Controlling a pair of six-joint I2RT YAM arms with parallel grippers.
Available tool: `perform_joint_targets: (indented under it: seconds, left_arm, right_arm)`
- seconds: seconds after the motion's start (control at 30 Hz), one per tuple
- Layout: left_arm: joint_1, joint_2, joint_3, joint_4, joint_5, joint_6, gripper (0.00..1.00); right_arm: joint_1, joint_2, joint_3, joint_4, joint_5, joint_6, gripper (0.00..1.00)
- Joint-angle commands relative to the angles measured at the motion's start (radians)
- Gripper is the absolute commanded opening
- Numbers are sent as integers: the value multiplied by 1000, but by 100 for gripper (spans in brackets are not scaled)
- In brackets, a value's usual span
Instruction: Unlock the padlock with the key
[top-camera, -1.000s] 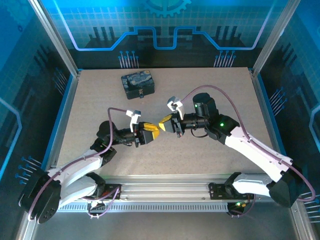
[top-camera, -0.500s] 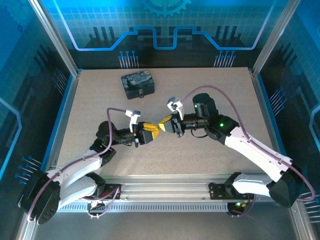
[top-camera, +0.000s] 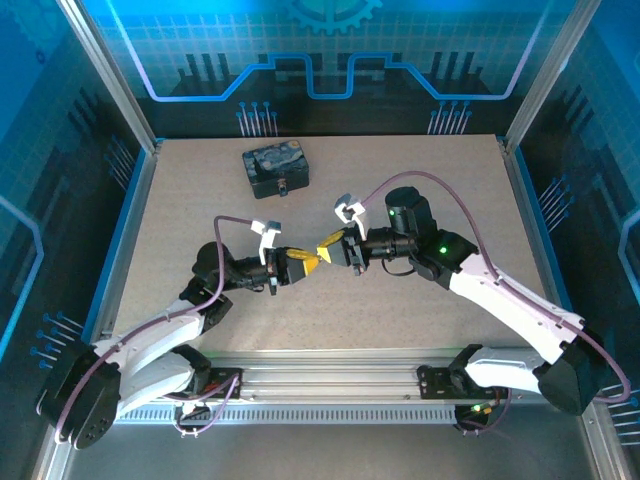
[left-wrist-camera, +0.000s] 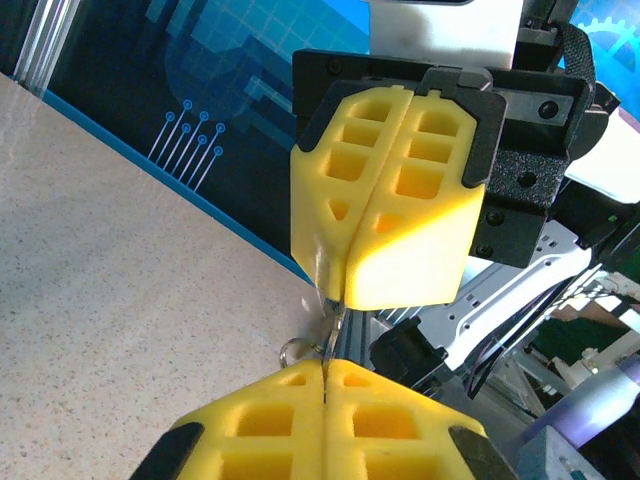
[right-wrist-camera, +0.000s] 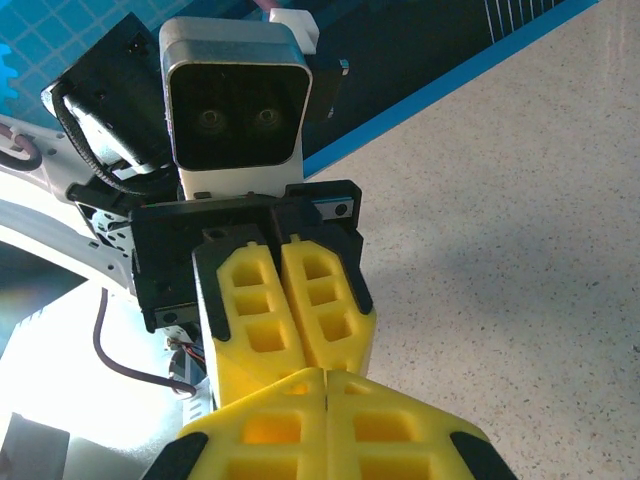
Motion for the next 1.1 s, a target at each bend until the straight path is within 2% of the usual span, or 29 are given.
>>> perform_joint_targets:
  seconds: [0.0, 0.4, 0.43, 0.53, 0.57, 0.7, 1.07]
  left_arm:
    - [-8, -11, 6, -1, 9, 19, 0]
    - [-9, -31, -9, -3, -4, 27, 0]
    - [-9, -33, -10, -2, -6, 28, 4]
    - [-8, -35, -12, 7, -7, 24, 24]
    - [-9, -36, -12, 10, -6, 24, 27]
    - [-8, -38, -11, 11, -3, 24, 30]
    - [-9, -23, 0, 22, 0, 20, 30]
  right_arm:
    - [13, -6, -15, 36, -24, 12, 0]
    - [13, 1, -21, 60, -32, 24, 0]
    - [13, 2, -21, 62, -34, 24, 0]
    - [13, 3, -22, 67, -37, 28, 0]
    - [13, 3, -24, 66, -37, 26, 0]
    - [13, 3, -25, 63, -33, 23, 0]
    - [18, 12, -31, 81, -41, 32, 0]
